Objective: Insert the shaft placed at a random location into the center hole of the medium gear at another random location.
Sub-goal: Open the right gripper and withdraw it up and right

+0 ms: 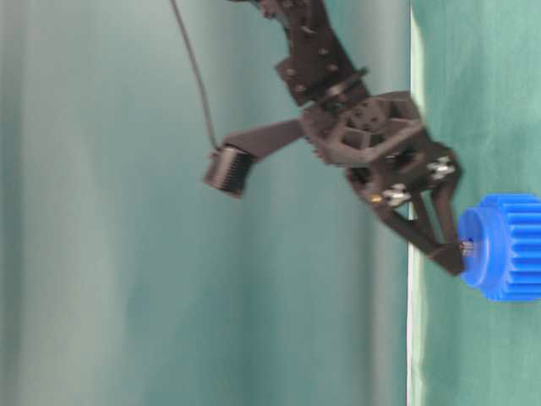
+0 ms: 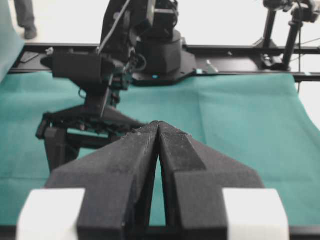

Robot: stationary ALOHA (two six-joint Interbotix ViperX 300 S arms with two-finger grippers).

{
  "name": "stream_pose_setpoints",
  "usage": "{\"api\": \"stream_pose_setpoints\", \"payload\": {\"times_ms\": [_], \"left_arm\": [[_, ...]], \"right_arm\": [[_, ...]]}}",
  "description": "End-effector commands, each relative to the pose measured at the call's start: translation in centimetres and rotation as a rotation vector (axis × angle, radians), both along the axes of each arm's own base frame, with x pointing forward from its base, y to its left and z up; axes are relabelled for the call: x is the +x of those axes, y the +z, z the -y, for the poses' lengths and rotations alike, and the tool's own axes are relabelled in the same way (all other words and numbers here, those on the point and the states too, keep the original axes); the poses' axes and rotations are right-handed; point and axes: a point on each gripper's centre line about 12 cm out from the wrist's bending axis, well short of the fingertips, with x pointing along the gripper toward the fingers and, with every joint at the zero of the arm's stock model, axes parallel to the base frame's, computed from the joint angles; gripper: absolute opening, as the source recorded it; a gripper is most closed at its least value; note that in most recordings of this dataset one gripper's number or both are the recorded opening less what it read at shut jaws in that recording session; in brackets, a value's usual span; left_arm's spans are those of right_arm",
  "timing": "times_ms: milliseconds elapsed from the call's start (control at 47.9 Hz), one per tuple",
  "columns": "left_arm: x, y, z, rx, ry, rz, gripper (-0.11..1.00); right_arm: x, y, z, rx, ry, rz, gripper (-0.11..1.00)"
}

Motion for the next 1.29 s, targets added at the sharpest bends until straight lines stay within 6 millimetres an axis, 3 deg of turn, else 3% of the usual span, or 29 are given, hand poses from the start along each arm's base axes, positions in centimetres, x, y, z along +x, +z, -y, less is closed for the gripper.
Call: {"api": "stream_pose_setpoints", "payload": {"times_ms": [0, 209, 396, 1085, 1273], "left_arm": [[0.2, 0.9, 0.1, 0.001, -0.004, 0.023, 0.00], [0.1, 0.9, 0.2, 0.000, -0.008, 0.026, 0.00], [0.1, 1.0, 0.3, 0.001, -0.013, 0.028, 0.00], [0.1, 0.8, 0.3, 0.000, -0.013, 0.017, 0.00], [0.1, 0.8, 0.3, 0.000, -0.013, 0.017, 0.00]], "right_arm": [[0.1, 3.5, -0.1, -0.017, 0.008, 0.067, 0.81], [-1.2, 7.5, -0.5, -0.028, 0.021, 0.082, 0.81], [-2.9, 9.6, -0.8, -0.039, 0.030, 0.099, 0.81], [-14.8, 10.8, -2.8, -0.039, 0.025, 0.160, 0.81], [-17.1, 11.1, -3.2, -0.038, 0.024, 0.178, 0.81]]}}
